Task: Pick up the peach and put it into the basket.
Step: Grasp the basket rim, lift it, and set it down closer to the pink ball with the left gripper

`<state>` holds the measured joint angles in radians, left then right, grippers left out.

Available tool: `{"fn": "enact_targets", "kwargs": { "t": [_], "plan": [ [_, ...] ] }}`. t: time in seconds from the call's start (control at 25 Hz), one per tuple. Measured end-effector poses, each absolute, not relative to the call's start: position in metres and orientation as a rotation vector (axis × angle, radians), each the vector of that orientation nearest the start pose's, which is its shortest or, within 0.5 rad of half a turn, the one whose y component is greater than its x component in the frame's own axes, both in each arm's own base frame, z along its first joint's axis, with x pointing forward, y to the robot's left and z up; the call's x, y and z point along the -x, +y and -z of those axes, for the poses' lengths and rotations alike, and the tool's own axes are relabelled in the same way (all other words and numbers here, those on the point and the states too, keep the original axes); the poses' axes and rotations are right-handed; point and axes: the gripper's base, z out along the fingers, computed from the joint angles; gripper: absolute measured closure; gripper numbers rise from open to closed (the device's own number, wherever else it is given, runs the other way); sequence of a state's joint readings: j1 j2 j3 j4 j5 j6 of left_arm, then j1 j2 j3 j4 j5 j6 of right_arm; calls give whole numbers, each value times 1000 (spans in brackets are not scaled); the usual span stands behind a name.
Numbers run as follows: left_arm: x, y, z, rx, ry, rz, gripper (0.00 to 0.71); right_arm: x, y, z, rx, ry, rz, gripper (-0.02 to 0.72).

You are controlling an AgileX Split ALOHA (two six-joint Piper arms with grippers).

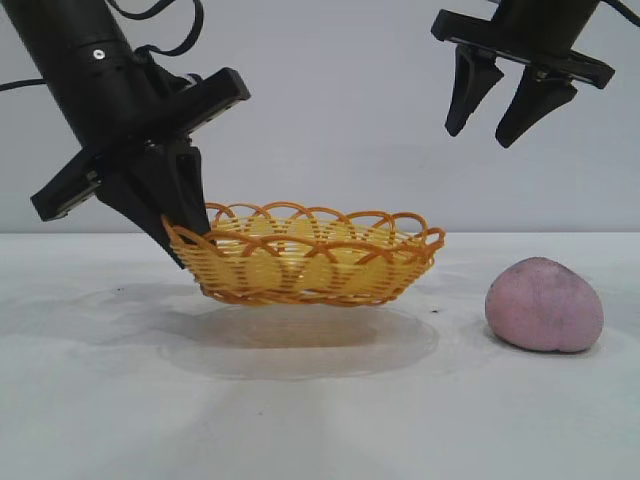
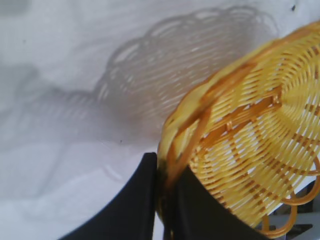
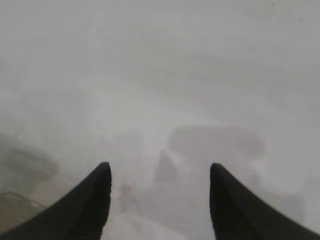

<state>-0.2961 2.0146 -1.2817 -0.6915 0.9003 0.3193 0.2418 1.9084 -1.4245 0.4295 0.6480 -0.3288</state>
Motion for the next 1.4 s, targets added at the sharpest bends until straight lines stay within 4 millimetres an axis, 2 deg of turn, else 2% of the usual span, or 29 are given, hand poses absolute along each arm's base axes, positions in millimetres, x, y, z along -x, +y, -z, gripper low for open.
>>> {"fn": "enact_targets", "kwargs": {
  "t": [0.24,0.44,0.48,0.56,0.8,0.92,0.96,1.12,1.16,1.4],
  "plan": [
    [-354,-156,-134,-287,2999,832,710,-400,122,-226,379,2550,-425,325],
    [-357,-157,-130,-259,2984,838,710,-400,122,-226,379,2550,-425,325],
    [-357,-157,-130,-258,2984,836,659,-400,122,-226,379,2550,-425,325],
    [-357,-157,-129,-257,2987,836,659,-400,122,-226,379,2550,-425,325],
    [-357,-157,-129,-260,2986,836,373,-400,122,-226,379,2550,-425,325],
    [-357,-157,-129,-262,2986,838,259,-400,122,-226,379,2550,-425,325],
    [-358,-157,-131,-269,2983,839,238,-400,122,-226,379,2550,-425,325],
    [-363,-157,-149,-339,2963,813,254,-400,122,-226,379,2550,-425,325],
    [-365,-156,-155,-368,2964,773,213,-400,122,-226,379,2550,-425,325],
    [-381,-140,-187,-427,3001,411,228,-400,122,-226,379,2550,-425,325]
  ]
}}
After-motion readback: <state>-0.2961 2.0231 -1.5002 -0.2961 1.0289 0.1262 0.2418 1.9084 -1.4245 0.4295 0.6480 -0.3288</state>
